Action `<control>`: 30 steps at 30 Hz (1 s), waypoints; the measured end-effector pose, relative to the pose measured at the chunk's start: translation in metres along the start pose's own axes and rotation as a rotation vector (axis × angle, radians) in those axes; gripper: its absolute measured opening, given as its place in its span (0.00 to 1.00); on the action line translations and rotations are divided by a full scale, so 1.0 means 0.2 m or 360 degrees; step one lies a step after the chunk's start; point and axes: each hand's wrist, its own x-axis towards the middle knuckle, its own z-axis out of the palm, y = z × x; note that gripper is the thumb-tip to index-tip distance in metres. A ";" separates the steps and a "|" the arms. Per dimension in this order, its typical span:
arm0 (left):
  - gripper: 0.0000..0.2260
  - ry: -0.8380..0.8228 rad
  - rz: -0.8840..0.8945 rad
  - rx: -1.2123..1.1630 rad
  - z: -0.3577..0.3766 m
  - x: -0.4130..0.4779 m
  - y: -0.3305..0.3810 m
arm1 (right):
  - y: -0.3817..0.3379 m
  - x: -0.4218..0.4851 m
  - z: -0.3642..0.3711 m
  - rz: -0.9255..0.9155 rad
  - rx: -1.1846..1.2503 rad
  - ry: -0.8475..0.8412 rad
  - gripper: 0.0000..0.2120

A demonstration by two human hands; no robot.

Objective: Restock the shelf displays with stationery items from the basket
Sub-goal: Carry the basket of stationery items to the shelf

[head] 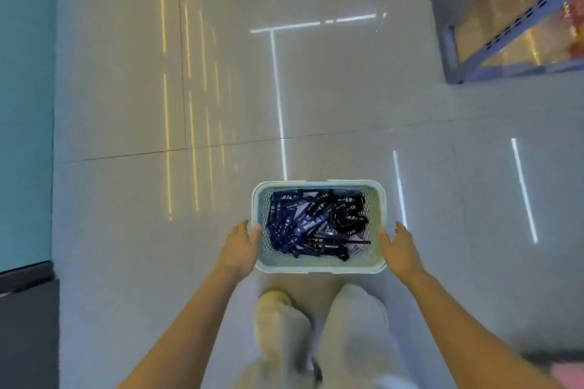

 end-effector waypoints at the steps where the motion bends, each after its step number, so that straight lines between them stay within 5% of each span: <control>1: 0.27 0.0030 -0.0018 -0.0109 0.04 0.04 0.00 | 0.00 0.04 0.03 -0.0024 0.0035 0.0043 0.27; 6: 0.27 0.0017 -0.0162 -0.0554 0.11 0.20 -0.01 | -0.04 0.15 0.10 -0.0051 0.0295 0.0246 0.13; 8: 0.33 -0.0012 -0.0220 -0.0651 0.13 0.27 -0.06 | -0.05 0.16 0.07 0.0010 0.0340 0.0225 0.14; 17: 0.28 -0.0156 -0.0270 -0.0732 -0.03 -0.02 0.10 | -0.10 -0.10 -0.16 0.0029 0.0278 0.0142 0.21; 21: 0.42 -0.0055 -0.0186 -0.0673 -0.05 -0.13 0.06 | -0.10 -0.37 -0.35 -0.0008 0.0280 0.0235 0.20; 26: 0.17 0.0215 0.0056 -0.0589 -0.24 -0.66 0.52 | -0.13 -0.74 -0.66 -0.0105 0.0281 0.0462 0.14; 30: 0.15 0.0354 0.0276 -0.0506 -0.34 -0.98 0.77 | -0.16 -1.03 -0.99 -0.0107 0.0335 0.0624 0.16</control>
